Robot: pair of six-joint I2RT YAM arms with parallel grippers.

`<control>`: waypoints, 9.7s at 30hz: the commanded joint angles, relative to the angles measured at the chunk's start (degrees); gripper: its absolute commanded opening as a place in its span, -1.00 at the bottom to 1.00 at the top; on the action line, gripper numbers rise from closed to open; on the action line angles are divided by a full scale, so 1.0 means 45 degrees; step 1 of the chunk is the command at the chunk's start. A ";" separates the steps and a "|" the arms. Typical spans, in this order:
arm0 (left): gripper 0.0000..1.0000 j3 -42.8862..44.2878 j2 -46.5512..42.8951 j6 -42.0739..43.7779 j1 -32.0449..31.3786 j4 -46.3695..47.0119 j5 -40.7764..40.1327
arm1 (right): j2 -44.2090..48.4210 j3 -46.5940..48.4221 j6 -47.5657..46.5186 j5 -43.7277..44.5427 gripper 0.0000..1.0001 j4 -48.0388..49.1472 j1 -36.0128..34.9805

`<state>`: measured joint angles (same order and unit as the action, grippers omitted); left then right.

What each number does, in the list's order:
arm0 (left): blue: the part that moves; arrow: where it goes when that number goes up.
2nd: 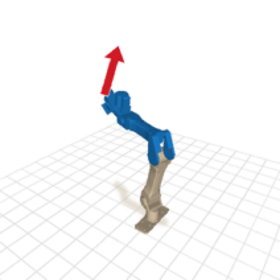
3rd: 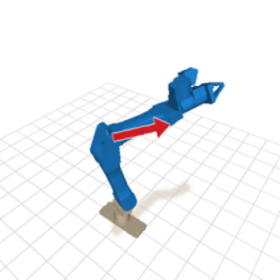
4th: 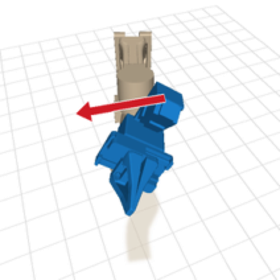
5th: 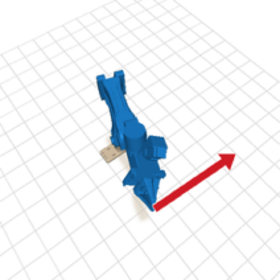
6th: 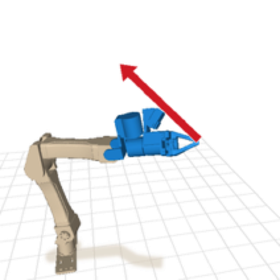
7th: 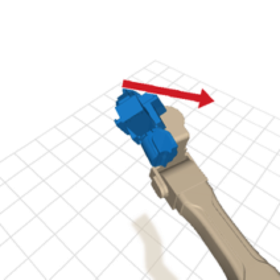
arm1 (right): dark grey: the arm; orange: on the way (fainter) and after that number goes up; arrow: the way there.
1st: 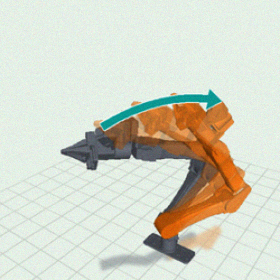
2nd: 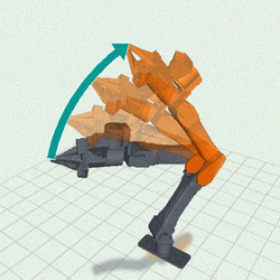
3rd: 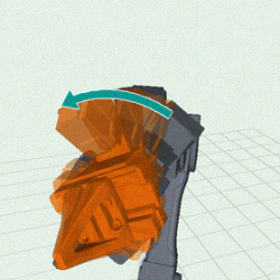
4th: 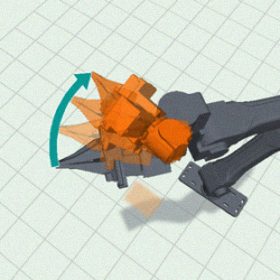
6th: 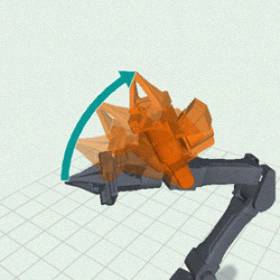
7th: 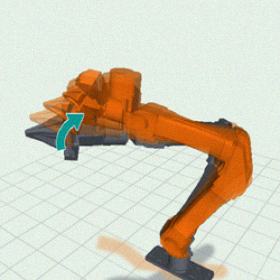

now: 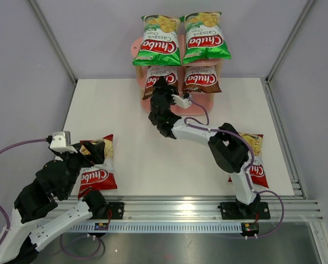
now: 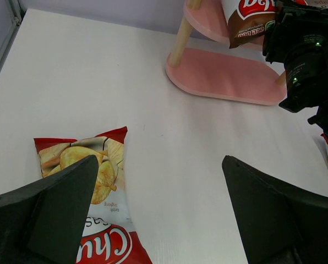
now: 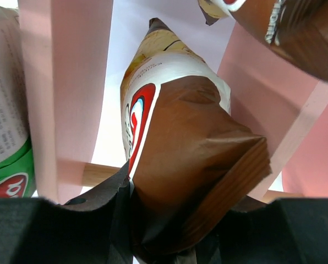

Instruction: Place and organize the chips bags onto the shelf

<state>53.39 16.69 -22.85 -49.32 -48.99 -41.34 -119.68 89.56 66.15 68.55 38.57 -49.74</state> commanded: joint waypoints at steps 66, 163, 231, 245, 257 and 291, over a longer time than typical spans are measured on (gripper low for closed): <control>0.98 -0.0145 0.0881 0.0215 0.0745 0.0653 0.0945 | 0.4112 -0.5192 0.0361 -0.4217 0.99 0.1506 0.0525; 0.98 -0.4852 1.1407 -0.5896 0.8958 0.7290 0.9618 | 1.7672 -1.0079 -1.0367 -1.6721 0.99 -1.2418 0.0545; 0.37 -0.8584 0.6679 -0.9433 -0.1128 0.8956 0.6651 | 1.7063 -1.0819 -0.7415 -1.4415 0.99 -1.3258 0.0896; -1.00 -0.7312 0.5904 -1.0799 -0.2438 0.7901 0.3193 | 1.8195 -1.2593 -0.5699 -1.4570 0.99 -1.2576 0.0916; -1.00 -0.8407 0.2504 -1.3437 -0.2634 0.8465 -0.0810 | 1.5935 -1.6854 -0.1067 -1.8086 0.99 -0.1584 0.0604; -0.98 -0.8544 0.1976 -1.4005 -0.2653 1.2296 0.1141 | 0.9525 -1.5077 -0.4191 -1.5312 0.27 0.4494 -0.1624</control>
<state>13.45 26.00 -85.95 -60.80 3.09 -39.97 -78.04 19.33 51.18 -2.55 56.58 -56.62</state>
